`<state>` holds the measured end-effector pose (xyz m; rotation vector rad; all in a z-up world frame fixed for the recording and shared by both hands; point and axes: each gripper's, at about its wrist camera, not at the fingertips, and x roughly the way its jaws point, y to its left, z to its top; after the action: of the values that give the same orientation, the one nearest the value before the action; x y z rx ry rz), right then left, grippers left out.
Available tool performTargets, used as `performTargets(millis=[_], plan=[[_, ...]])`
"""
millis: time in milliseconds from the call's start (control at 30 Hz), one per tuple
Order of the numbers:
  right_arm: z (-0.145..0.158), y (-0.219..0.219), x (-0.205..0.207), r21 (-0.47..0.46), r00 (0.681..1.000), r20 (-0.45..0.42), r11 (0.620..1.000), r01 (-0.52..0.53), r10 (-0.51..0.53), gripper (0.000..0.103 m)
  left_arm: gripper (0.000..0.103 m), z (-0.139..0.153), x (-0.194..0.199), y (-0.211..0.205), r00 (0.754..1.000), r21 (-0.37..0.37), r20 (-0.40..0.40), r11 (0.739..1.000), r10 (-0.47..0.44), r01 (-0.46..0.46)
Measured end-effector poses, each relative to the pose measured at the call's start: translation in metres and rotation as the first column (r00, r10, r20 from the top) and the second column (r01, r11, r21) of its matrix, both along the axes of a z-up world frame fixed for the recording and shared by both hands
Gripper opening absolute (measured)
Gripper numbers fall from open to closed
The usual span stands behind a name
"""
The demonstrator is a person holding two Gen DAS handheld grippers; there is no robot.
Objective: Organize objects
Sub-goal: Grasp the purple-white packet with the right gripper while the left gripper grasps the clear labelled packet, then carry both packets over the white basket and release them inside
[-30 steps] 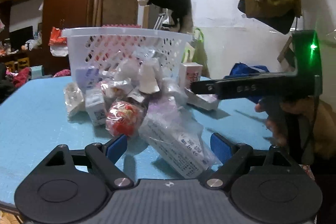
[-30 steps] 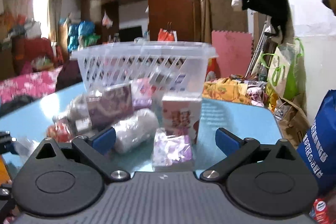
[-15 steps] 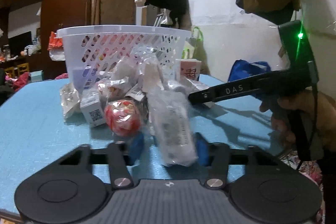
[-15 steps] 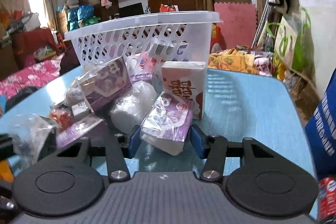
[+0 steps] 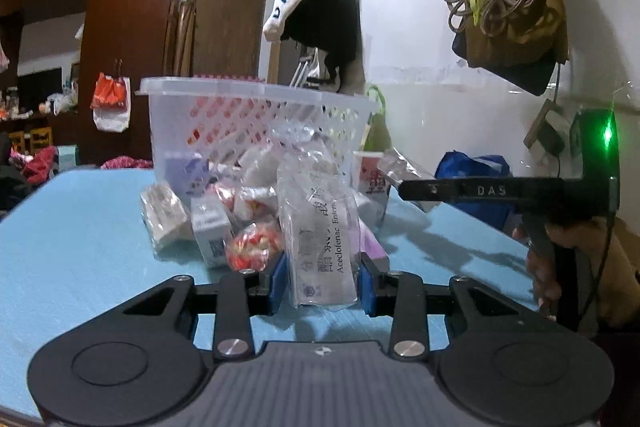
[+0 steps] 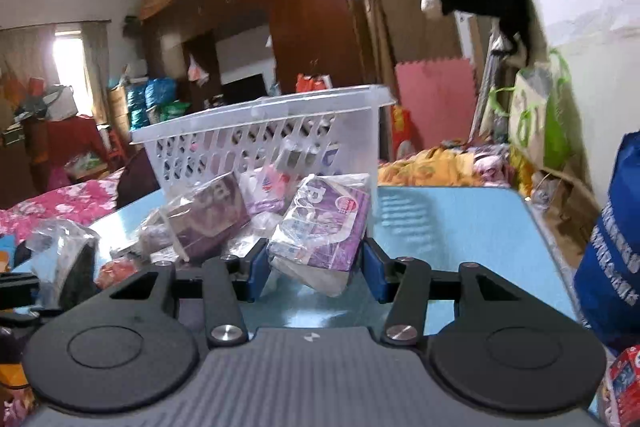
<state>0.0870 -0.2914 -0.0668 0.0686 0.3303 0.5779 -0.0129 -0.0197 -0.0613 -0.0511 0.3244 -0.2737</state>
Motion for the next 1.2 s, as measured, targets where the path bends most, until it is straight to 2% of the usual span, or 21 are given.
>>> performTargets(millis=[233,333,433,533,700,800,933,1033,1167,1200], plan=[[0.001,0.0,-0.006,0.019,0.998,0.059,1.0,0.009,-0.01,0.052,0.04,0.008,-0.005,0.013,0.998,-0.018,0.06,1.0,0.007,-0.006],[0.004,0.005,-0.009,0.007,0.996,0.081,0.999,0.032,-0.032,0.052,0.04,0.012,-0.004,0.018,0.996,-0.009,0.082,0.999,0.044,-0.044],[0.008,0.013,-0.013,-0.03,0.991,0.112,0.996,0.082,-0.078,0.052,0.04,0.016,0.003,0.032,0.995,-0.041,0.078,0.997,0.061,-0.058],[0.015,0.015,-0.017,-0.014,0.993,0.109,0.999,0.05,-0.048,0.052,0.04,0.023,0.008,0.049,0.992,-0.068,0.084,0.994,0.097,-0.091],[0.036,0.019,-0.029,-0.029,0.985,0.169,0.999,0.038,-0.033,0.052,0.04,0.035,0.015,0.064,0.989,-0.079,0.081,0.99,0.123,-0.117],[0.06,0.028,-0.021,-0.04,0.982,0.189,0.999,0.008,0.0,0.052,0.041,0.06,0.025,0.062,0.992,-0.089,0.086,0.993,0.089,-0.081],[0.106,0.062,0.015,-0.102,0.968,0.249,0.994,0.029,-0.002,0.052,0.041,0.114,0.067,0.049,0.993,-0.07,0.103,0.996,0.064,-0.057],[0.122,0.083,0.049,-0.15,0.971,0.238,0.987,0.051,-0.014,0.052,0.041,0.137,0.115,0.043,0.996,-0.057,0.042,0.995,0.08,-0.078],[0.126,0.094,0.085,-0.16,0.984,0.179,0.987,0.029,0.0,0.053,0.042,0.143,0.172,0.039,0.991,-0.009,-0.06,0.992,0.122,-0.122],[0.125,0.096,0.091,-0.173,0.984,0.178,0.985,0.028,0.003,0.054,0.052,0.141,0.18,0.042,0.987,-0.009,-0.067,0.989,0.148,-0.149]])
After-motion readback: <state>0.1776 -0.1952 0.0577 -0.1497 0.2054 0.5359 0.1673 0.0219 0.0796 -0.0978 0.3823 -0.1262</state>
